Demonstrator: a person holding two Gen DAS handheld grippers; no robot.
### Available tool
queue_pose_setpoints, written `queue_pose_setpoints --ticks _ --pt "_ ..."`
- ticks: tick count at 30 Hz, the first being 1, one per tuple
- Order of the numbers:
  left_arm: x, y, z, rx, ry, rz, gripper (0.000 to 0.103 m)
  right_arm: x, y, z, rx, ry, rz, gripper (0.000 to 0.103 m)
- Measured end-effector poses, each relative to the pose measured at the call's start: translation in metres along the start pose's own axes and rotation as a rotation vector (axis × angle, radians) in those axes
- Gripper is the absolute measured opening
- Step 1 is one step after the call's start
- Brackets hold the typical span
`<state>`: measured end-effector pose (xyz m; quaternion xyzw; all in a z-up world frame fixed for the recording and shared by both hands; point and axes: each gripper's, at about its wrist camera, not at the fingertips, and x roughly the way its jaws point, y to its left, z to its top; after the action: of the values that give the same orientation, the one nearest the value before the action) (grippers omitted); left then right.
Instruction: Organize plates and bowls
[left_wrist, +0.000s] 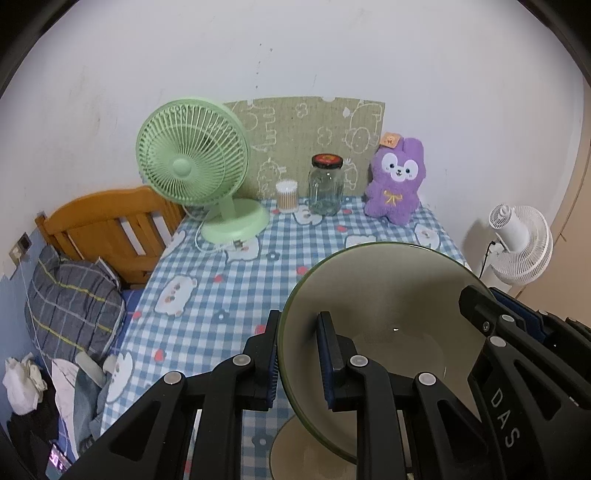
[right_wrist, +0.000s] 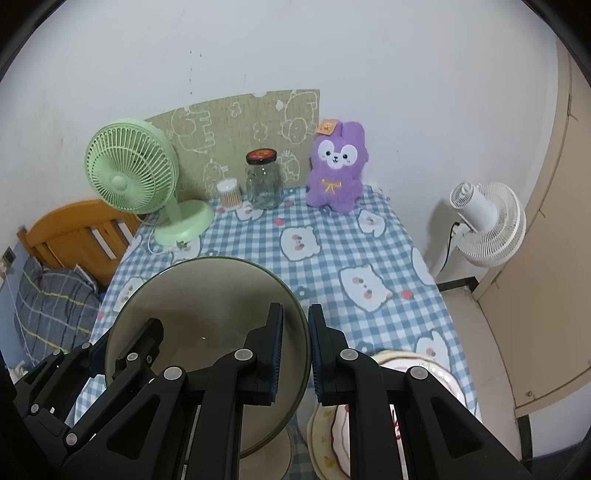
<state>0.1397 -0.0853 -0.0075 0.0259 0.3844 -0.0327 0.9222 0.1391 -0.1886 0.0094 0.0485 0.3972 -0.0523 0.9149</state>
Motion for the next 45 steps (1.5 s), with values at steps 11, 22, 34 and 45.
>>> queue_pose_setpoints --ticks 11,22,34,45 --pt "0.004 0.003 -0.031 -0.003 0.021 -0.006 0.016 0.008 0.001 -0.031 0.003 0.025 -0.003 0.017" --pt "0.019 0.007 -0.063 -0.003 0.075 0.000 0.016 0.026 0.003 -0.063 -0.001 0.084 0.001 0.017" --pt "0.034 0.015 -0.083 -0.034 0.139 0.010 0.017 0.039 0.010 -0.078 -0.012 0.123 0.023 0.017" --pt "0.040 0.022 -0.091 -0.043 0.176 0.022 0.017 0.046 0.014 -0.086 -0.014 0.159 0.029 0.017"
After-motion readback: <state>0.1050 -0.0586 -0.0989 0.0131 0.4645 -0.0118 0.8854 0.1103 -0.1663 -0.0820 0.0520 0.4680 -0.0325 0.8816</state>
